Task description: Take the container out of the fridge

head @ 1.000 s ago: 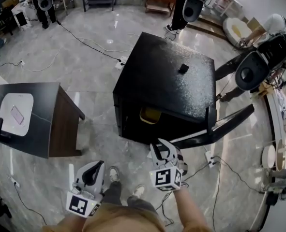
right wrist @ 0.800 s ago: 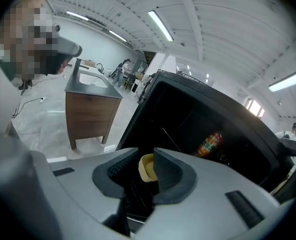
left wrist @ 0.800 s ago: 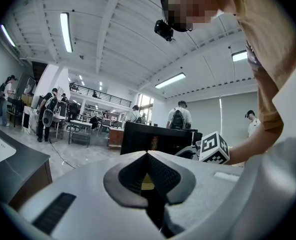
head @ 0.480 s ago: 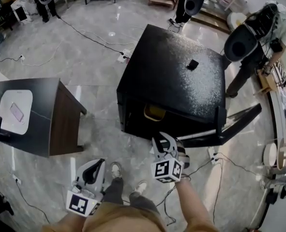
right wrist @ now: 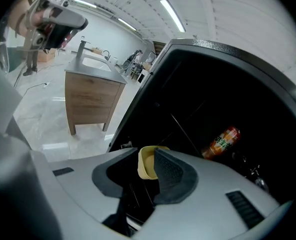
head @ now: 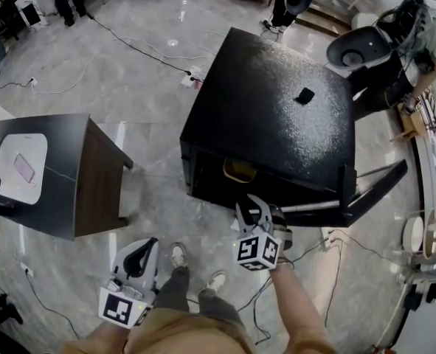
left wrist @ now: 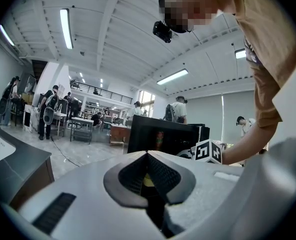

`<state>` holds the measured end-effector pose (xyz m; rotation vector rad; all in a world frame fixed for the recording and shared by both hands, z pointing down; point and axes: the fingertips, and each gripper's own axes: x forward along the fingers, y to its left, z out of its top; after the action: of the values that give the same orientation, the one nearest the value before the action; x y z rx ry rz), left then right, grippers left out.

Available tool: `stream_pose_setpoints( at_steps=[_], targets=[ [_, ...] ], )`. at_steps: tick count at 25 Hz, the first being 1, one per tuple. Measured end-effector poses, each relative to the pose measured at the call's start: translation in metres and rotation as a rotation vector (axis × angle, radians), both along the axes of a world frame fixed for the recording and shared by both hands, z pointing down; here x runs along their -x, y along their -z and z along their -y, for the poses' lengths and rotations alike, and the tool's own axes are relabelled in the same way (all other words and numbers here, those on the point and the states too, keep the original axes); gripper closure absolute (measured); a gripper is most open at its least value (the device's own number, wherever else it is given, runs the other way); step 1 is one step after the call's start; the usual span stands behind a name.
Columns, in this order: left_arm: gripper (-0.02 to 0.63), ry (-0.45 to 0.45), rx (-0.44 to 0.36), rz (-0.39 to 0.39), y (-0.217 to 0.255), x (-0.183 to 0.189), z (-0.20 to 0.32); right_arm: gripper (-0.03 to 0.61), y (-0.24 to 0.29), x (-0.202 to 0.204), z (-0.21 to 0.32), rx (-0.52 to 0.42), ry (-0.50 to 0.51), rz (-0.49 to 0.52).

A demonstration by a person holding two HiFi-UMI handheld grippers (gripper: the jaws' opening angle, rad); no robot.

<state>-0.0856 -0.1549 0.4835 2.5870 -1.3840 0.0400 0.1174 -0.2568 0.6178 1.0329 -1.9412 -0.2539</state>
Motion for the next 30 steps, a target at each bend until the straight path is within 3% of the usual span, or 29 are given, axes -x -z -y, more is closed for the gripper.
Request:
stream_pose_setpoints(
  at_steps=[30],
  targets=[
    [0.612,0.012,0.052,0.018,-0.039,0.009,0.025,0.454,-0.087,-0.009,0.052,0.116,0.091,-0.204]
  ],
)
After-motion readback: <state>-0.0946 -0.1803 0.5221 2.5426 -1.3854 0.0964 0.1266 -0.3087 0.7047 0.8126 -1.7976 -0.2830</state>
